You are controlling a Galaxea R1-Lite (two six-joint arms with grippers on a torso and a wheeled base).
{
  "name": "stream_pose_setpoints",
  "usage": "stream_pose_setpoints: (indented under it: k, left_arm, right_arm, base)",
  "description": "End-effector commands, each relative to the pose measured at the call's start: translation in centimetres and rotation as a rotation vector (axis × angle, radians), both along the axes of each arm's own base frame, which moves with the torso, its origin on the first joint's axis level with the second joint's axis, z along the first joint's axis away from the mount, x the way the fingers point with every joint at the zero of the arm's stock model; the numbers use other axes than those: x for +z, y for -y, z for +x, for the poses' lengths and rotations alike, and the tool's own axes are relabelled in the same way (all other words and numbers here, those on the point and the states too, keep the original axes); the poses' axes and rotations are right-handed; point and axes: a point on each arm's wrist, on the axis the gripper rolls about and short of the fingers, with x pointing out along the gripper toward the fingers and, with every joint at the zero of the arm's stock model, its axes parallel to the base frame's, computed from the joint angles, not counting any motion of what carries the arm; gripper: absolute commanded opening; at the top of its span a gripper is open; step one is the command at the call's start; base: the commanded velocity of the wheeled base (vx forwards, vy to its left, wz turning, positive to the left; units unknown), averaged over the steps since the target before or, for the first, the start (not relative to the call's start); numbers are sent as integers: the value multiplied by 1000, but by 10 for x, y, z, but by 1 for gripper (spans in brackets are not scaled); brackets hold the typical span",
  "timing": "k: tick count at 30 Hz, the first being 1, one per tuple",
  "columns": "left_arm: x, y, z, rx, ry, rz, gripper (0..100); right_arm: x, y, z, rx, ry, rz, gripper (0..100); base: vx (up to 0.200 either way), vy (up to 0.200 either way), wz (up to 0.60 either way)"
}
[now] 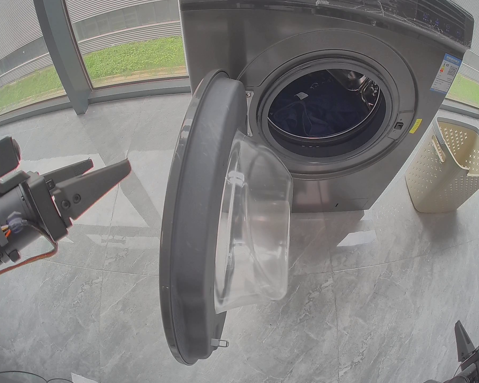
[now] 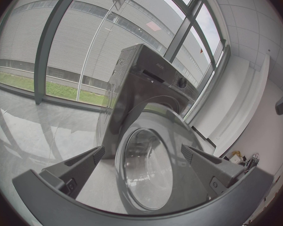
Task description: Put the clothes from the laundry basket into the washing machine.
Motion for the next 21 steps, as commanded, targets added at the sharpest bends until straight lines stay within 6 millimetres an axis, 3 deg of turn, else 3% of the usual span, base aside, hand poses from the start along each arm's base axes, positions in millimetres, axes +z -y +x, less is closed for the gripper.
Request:
stream_pose_setpoints:
  k: [1,9,21]
  left_arm:
    - [-11,-6,3,22,-36,20,100]
    - [-29,28,19,-90,-57,155,100]
    - [-19,66,39,-157,-7,129,100]
  right_arm:
    - [-5,0,1,0,-9,-1,100]
    - [-5,0,1,0,-9,-1,100]
    - [-5,0,1,0,-9,-1,100]
  base:
    - [0,0,0]
    - [0,0,0]
    - [0,0,0]
